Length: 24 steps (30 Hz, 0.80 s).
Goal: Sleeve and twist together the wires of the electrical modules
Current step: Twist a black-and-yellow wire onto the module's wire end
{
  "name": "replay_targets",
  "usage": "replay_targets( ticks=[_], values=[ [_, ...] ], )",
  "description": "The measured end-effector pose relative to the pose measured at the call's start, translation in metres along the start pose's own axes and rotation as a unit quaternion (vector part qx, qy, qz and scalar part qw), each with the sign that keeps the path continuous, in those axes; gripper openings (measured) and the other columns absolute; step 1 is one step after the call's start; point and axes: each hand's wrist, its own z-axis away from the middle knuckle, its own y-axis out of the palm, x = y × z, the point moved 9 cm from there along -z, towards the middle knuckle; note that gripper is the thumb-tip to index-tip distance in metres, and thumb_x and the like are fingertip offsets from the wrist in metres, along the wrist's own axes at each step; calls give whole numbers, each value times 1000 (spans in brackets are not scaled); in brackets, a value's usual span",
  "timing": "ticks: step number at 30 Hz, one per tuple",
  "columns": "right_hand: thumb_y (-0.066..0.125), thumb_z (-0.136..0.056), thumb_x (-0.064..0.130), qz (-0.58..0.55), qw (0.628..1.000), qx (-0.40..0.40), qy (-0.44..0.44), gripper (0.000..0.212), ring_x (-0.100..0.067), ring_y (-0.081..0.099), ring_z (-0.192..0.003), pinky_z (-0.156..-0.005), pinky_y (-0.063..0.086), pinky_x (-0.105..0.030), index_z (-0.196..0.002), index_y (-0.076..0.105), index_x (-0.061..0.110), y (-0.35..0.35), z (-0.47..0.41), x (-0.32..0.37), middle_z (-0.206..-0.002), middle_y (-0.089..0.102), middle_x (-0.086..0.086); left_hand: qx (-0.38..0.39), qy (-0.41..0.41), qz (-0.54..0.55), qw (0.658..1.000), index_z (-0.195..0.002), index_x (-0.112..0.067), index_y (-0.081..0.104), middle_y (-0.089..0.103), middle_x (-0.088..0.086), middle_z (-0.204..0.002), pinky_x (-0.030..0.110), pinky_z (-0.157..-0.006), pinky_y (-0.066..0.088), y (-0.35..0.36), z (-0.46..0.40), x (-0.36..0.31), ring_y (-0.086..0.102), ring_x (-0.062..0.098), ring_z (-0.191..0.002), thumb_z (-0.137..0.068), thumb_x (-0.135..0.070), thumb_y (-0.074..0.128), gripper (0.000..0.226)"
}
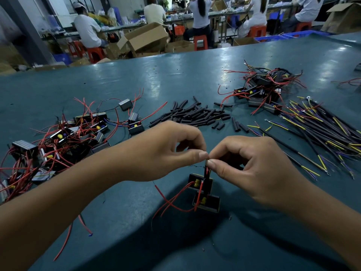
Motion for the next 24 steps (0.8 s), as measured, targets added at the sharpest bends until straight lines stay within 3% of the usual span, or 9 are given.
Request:
replay_targets(
  ticks=[1, 3, 5, 7, 10, 13, 16, 24],
  values=[
    [73, -85, 24, -7, 1000, 4, 1, 7, -5, 57, -60, -58, 39, -12, -80, 72, 19, 1, 0, 0, -67, 63, 15, 11, -57, 84, 995, -82, -17, 69, 59, 0, -71, 35, -62, 39, 3, 0, 8, 48, 19, -66, -97, -22, 65, 16],
    [75, -86, 19, -23, 1000, 11, 2, 6, -5, 59, -59, -58, 41, -12, -81, 72, 19, 3, 1, -1, -68, 64, 15, 22, -173, 207, 962, -72, -15, 70, 55, 2, -63, 28, -54, 34, 16, 3, 26, 42, 14, -59, -92, -13, 66, 20],
    [76, -86, 18, -28, 1000, 13, 6, 7, -6, 59, -59, -57, 40, -11, -81, 72, 19, 3, 0, -2, -68, 64, 15, 25, -220, 263, 939, -71, -14, 70, 54, 0, -62, 21, -55, 32, 23, 5, 32, 42, 10, -57, -89, -13, 66, 18],
    [74, -86, 21, -26, 1000, 11, 6, 7, -7, 58, -58, -57, 41, -14, -80, 72, 20, 2, 0, -3, -68, 64, 14, 10, -165, 203, 965, -77, -16, 70, 58, -6, -65, 16, -58, 37, 13, 5, 27, 48, 7, -60, -92, -19, 69, 15],
    [72, -85, 25, -25, 1000, 9, 8, 7, -7, 59, -59, -57, 42, -14, -81, 72, 21, 1, 0, -2, -68, 65, 14, -29, -2, -16, 999, -96, -26, 70, 63, -14, -85, 13, -70, 39, -12, 8, 3, 56, 6, -76, -91, -27, 72, 6],
    [72, -84, 23, -20, 1000, 8, 7, 5, -3, 59, -61, -59, 40, -9, -83, 73, 18, 1, 0, -1, -69, 66, 15, -59, 114, -174, 976, -104, -28, 71, 62, -11, -98, 28, -80, 38, -17, 13, -18, 54, 6, -85, -89, -32, 72, 15],
    [71, -83, 21, -19, 1000, 8, 6, 3, 0, 57, -59, -58, 37, -7, -82, 73, 18, 1, 0, 0, -67, 64, 17, -80, 177, -256, 947, -99, -25, 75, 64, -6, -97, 35, -75, 37, -14, 13, -33, 56, 16, -86, -92, -32, 69, 11],
    [76, -85, 12, -24, 1000, 17, 8, 10, -2, 57, -58, -58, 38, -8, -82, 73, 21, 2, 0, -3, -68, 63, 18, -85, 222, -346, 907, -95, -25, 74, 66, -6, -95, 33, -76, 33, -14, 14, -45, 57, 21, -84, -101, -33, 57, 20]
  ],
)
